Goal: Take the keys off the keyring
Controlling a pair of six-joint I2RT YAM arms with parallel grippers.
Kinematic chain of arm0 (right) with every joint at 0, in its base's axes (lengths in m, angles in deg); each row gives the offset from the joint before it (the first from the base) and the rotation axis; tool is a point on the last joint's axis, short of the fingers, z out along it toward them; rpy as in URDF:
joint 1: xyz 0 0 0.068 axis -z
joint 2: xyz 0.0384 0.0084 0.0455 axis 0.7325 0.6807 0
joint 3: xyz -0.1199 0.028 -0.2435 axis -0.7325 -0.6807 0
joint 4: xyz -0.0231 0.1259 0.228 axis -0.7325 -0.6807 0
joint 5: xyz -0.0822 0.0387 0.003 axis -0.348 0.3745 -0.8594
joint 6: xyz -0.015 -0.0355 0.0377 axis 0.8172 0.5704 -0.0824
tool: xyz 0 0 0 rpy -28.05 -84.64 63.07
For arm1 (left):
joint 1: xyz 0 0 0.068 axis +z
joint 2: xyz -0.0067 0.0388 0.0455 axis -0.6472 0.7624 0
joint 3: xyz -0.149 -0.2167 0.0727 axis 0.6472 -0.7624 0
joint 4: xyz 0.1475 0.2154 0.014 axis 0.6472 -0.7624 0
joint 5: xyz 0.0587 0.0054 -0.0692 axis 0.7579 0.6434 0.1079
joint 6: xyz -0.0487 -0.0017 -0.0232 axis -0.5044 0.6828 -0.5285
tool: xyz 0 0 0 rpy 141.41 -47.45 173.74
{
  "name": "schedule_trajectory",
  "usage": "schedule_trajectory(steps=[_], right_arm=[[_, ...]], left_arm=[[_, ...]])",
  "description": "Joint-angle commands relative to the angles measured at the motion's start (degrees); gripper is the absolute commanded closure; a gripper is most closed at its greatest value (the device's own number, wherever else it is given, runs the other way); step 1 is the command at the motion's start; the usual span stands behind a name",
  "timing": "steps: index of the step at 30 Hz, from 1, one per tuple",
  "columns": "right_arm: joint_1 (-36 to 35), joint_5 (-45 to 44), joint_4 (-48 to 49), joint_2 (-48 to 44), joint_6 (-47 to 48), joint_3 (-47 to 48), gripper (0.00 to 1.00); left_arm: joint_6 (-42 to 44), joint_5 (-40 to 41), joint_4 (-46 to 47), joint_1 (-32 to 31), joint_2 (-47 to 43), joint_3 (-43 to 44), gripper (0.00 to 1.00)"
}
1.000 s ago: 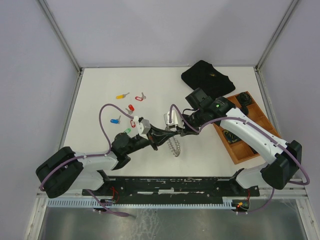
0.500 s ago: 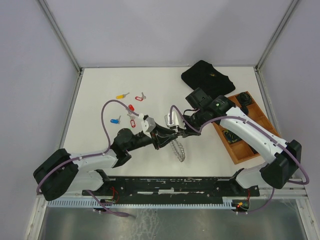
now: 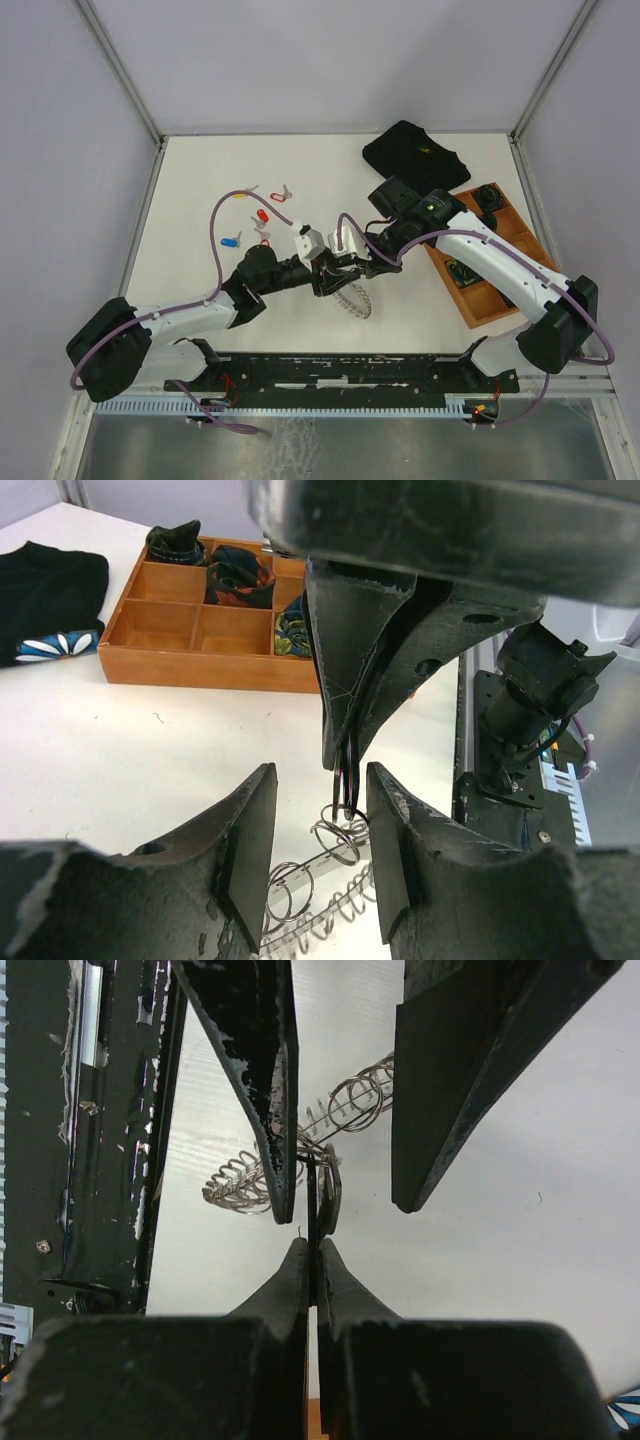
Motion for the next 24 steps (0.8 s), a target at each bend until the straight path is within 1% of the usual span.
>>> schedule_trajectory(steps=[1, 4, 9, 13, 15, 17, 21, 24], right_arm=[[0.0, 2.7, -0.3, -0.3, 0.8, 3.0, 1.00], [0.0, 3.0, -0.6, 0.0, 1.0, 3.1, 1.00], [-0.1, 3.6, -1.2, -0.1, 1.4, 3.4, 1.00], [-0.1, 3.8, -1.8, 0.2, 1.9, 3.6, 1.00], [0.0, 4.1, -2.1, 0.2, 2.2, 3.5, 1.00], [0.0, 4.4, -2.3, 0.2, 2.4, 3.7, 1.00], [-0.1, 5.1, -2.6, -0.2, 2.4, 3.9, 0.99], [0.1, 5.6, -2.5, -0.8, 2.0, 3.9, 0.92]], left_arm=[[2.0, -2.7, 0.1, 0.3, 0.9, 2.9, 0.53], [1.0, -4.3, 1.0, 0.3, 2.3, 3.9, 0.54], [-0.4, -6.4, 1.4, 0.3, 5.4, 5.6, 0.64], [-0.8, -6.4, 1.4, 0.3, 6.4, 6.1, 0.77], [-0.8, -6.2, 1.4, 0.3, 6.2, 6.1, 0.81], [-0.6, -6.1, 1.3, 0.3, 6.1, 6.2, 0.96], [-0.6, -5.2, 1.3, 0.3, 5.8, 6.0, 0.97], [-0.7, -4.4, 2.3, 0.5, 5.1, 4.8, 0.97]])
